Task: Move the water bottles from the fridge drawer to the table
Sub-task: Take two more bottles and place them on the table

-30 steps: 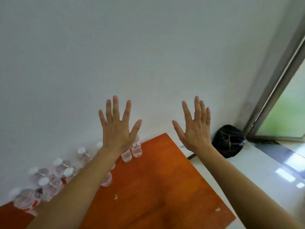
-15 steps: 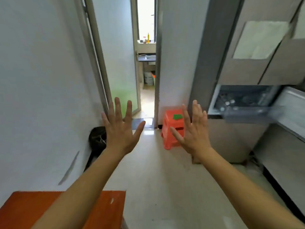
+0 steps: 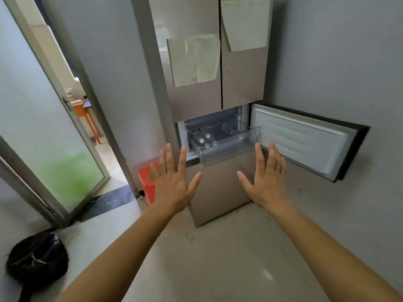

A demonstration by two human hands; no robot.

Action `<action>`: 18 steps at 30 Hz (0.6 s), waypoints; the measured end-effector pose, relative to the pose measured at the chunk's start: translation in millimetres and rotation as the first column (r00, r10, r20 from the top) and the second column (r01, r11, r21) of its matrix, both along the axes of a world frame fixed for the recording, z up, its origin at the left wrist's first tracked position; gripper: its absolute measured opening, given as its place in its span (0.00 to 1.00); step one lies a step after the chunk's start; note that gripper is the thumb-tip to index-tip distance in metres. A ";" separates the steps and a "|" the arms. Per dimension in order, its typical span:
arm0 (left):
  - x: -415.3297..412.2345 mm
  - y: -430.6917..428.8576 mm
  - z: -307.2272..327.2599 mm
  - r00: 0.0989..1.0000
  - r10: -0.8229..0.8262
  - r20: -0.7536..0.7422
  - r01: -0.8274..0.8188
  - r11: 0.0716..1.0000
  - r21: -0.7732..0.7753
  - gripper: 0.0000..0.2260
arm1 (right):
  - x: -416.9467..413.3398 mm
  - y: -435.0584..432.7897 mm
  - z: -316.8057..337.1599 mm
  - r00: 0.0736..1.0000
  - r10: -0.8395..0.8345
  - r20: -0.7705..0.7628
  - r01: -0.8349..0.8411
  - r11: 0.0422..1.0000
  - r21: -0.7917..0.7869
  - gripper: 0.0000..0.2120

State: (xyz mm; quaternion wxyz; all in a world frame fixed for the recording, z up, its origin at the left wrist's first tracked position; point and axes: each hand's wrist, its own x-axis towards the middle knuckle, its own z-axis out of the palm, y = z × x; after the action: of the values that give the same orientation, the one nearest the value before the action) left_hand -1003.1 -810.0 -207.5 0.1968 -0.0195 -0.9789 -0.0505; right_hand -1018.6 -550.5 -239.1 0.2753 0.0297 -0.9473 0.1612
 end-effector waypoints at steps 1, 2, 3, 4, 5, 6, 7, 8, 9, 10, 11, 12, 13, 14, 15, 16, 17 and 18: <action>-15.8 13.9 -1.6 1.000 -0.003 0.011 0.003 1.000 -0.003 0.38 | -13.8 13.8 -1.6 1.000 0.007 0.015 -0.008 1.000 0.014 0.48; -31.7 26.1 -1.8 1.000 -0.004 0.017 0.004 1.000 -0.002 0.38 | -28.7 26.5 -2.0 1.000 0.016 0.020 -0.016 1.000 0.026 0.47; -47.1 37.3 -1.2 1.000 0.001 0.021 -0.001 1.000 0.005 0.38 | -44.3 37.9 -1.7 0.999 0.020 0.025 -0.021 0.999 0.032 0.47; -61.6 46.9 -0.6 1.000 0.007 0.026 -0.007 1.000 0.013 0.38 | -59.1 46.5 -0.9 0.999 0.021 0.036 -0.023 0.999 0.031 0.47; -75.3 54.6 -0.3 0.999 0.010 0.035 -0.011 1.000 0.018 0.37 | -73.6 52.6 -1.0 0.998 0.022 0.052 -0.023 0.999 0.029 0.47; -88.6 60.4 -1.1 0.999 0.011 0.042 -0.012 1.000 0.021 0.37 | -87.8 56.8 -1.9 0.997 0.023 0.067 -0.024 0.999 0.027 0.47; -102.2 64.8 -3.5 0.999 0.009 0.045 -0.010 1.000 0.020 0.37 | -102.4 59.3 -3.9 0.996 0.028 0.080 -0.030 0.999 0.026 0.47; -115.8 68.0 -6.2 0.999 0.007 0.047 -0.008 1.000 0.016 0.37 | -117.1 60.7 -6.3 0.995 0.040 0.091 -0.043 0.999 0.028 0.47; -130.5 70.1 -9.3 0.999 0.008 0.051 -0.008 1.000 0.012 0.37 | -132.5 61.0 -9.0 0.993 0.055 0.103 -0.059 0.998 0.032 0.47; -146.6 71.1 -13.2 0.998 0.010 0.059 -0.010 1.000 0.010 0.37 | -148.5 60.7 -12.2 0.991 0.069 0.115 -0.074 0.997 0.037 0.46; -163.6 71.4 -17.7 0.998 0.012 0.069 -0.013 1.000 0.012 0.36 | -165.2 59.9 -16.0 0.989 0.079 0.126 -0.085 0.996 0.041 0.46; -181.5 71.2 -23.2 0.996 0.013 0.085 -0.015 1.000 0.016 0.36 | -181.7 59.0 -19.7 0.987 0.086 0.139 -0.093 0.995 0.043 0.46; -199.9 70.9 -29.0 0.995 0.011 0.100 -0.014 1.000 0.023 0.36 | -198.6 58.2 -23.6 0.985 0.089 0.150 -0.096 0.994 0.042 0.45; -219.4 70.5 -35.4 0.993 0.007 0.114 -0.011 0.999 0.035 0.36 | -216.8 57.5 -27.1 0.983 0.089 0.162 -0.098 0.994 0.045 0.44; -239.1 69.8 -41.9 0.992 0.001 0.125 -0.007 0.999 0.052 0.35 | -235.9 56.9 -30.3 0.980 0.089 0.178 -0.100 0.993 0.055 0.44; -258.6 68.7 -47.9 0.990 -0.007 0.138 -0.003 0.997 0.071 0.35 | -255.7 56.5 -32.8 0.976 0.088 0.198 -0.103 0.992 0.070 0.43; -279.0 67.5 -53.6 0.988 -0.017 0.151 0.004 0.997 0.082 0.35 | -276.5 56.1 -34.7 0.973 0.086 0.215 -0.106 0.991 0.083 0.43; -299.5 66.0 -58.6 0.985 -0.027 0.169 0.013 0.996 0.084 0.35 | -297.9 55.4 -35.5 0.969 0.083 0.232 -0.106 0.990 0.090 0.42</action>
State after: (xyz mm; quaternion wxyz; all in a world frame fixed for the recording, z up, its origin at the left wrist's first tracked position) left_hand -1302.6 -744.0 -266.1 0.1126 -0.0168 -0.9890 -0.0945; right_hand -1316.5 -495.1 -274.6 0.1552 0.0702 -0.9770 0.1279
